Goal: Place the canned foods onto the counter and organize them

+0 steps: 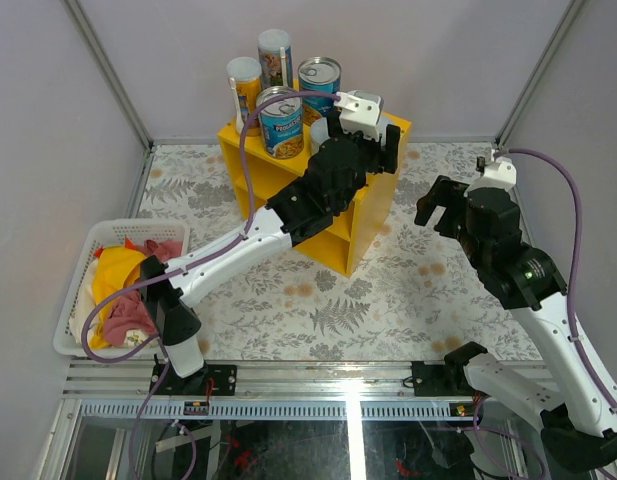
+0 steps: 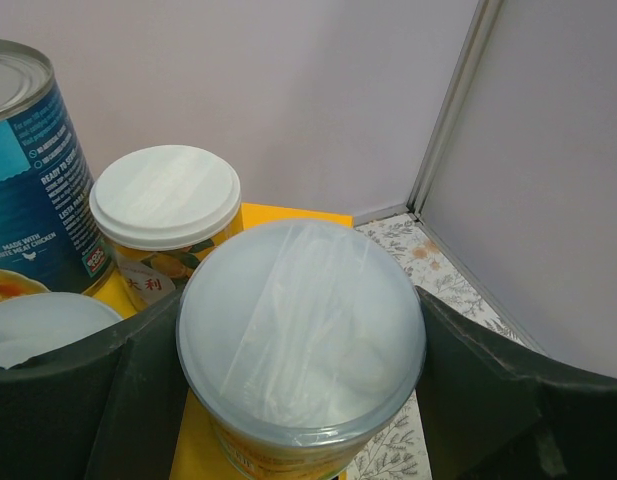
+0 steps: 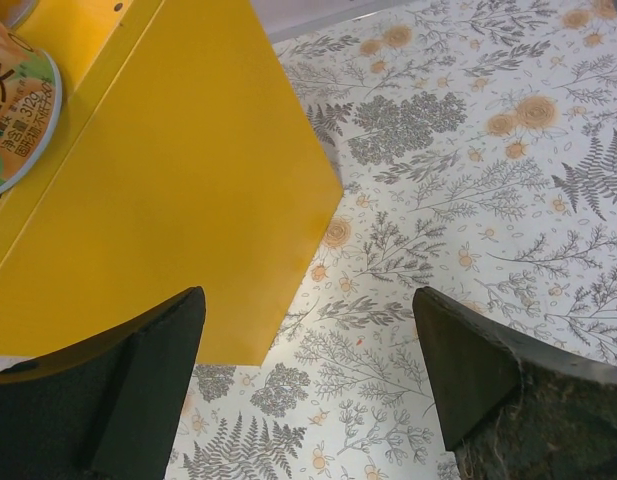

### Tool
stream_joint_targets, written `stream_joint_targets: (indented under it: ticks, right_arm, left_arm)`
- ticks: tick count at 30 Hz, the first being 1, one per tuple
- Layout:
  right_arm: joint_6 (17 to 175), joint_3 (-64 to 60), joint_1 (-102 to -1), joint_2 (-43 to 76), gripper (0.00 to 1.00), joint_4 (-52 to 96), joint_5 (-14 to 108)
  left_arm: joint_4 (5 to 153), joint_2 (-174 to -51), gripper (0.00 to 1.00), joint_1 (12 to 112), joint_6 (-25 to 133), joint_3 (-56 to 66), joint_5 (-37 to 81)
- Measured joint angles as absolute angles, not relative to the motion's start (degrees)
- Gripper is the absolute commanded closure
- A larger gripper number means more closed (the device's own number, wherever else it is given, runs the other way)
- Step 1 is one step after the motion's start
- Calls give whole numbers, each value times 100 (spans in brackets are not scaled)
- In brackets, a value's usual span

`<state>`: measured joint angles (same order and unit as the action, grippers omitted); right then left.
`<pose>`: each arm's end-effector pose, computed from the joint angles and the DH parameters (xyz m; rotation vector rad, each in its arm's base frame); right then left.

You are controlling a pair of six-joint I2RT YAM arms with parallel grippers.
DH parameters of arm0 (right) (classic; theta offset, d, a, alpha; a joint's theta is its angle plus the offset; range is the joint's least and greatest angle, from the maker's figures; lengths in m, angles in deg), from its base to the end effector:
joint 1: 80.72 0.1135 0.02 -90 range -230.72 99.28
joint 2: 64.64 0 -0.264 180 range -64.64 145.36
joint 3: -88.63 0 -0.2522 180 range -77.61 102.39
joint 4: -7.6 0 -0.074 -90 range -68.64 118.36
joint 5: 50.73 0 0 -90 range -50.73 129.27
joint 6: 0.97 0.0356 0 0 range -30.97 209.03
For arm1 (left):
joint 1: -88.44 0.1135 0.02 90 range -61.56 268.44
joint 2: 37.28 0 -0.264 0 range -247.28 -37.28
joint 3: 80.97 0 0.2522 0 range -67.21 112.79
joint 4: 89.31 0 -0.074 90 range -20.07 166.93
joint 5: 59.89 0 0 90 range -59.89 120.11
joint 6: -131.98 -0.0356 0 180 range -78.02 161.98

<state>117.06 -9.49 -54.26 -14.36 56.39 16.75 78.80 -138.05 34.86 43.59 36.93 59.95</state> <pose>0.1567 0.0627 0.4171 0.2950 1.8340 0.2951 0.2605 -0.3233 0.4567 0.2536 1.4824 -0.3919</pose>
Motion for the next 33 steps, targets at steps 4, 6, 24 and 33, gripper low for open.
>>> stream_joint_targets:
  ticks: [4, 6, 24, 33]
  right_arm:
    - [11675, -923, -5426, -1409, 8, 5610, 1784]
    - [11660, -921, -5426, -1401, 8, 5610, 1799]
    - [11636, -921, -5426, -1390, 8, 5525, 1904]
    - [11577, -921, -5426, -1390, 9, 5514, 1939]
  left_arm:
    - [7893, -13805, 49, 3483, 4446, 3691, 6131]
    - [7915, -13805, 40, 3479, 4479, 3684, 6183]
    - [8641, -13792, 10, 3241, 4459, 3606, 6511]
    - [8859, -13785, 9, 3107, 4298, 3562, 6684]
